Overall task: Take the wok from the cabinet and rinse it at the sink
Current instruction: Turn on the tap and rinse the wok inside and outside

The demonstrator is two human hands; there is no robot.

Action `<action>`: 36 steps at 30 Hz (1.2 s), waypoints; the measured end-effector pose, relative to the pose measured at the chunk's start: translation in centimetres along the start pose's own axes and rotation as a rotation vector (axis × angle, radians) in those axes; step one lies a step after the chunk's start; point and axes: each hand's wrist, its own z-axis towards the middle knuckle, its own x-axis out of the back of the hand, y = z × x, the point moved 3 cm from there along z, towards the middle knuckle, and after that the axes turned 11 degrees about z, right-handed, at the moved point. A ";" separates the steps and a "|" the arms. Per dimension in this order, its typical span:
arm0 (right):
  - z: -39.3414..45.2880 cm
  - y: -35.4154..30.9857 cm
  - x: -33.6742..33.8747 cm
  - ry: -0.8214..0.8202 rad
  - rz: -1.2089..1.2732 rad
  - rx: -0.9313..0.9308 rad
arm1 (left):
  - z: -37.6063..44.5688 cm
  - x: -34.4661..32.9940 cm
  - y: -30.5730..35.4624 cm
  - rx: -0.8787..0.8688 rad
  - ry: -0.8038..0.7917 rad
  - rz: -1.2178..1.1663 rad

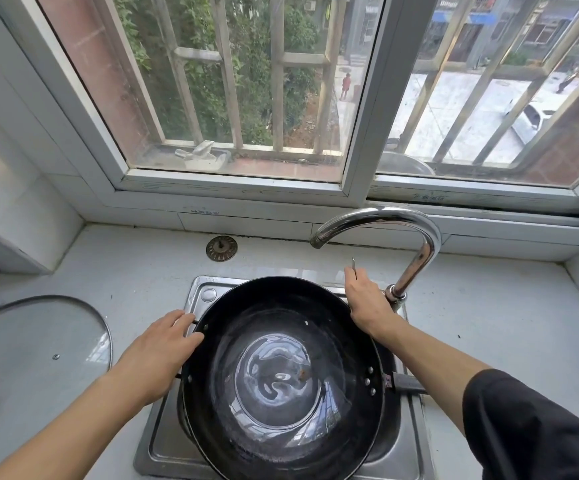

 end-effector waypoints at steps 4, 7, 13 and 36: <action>0.0 -0.1 0.1 -0.004 0.000 0.002 | 0.0 0.2 0.0 0.001 -0.020 0.000; -0.1 -0.2 0.2 -0.003 -0.004 0.003 | 0.0 0.1 0.0 0.000 -0.019 0.007; 0.0 0.0 -0.2 -0.004 -0.022 0.016 | 0.1 -0.3 0.0 0.009 -0.026 0.008; 0.1 0.3 -0.6 -0.020 -0.028 0.044 | 0.2 -0.7 0.0 0.021 -0.022 0.004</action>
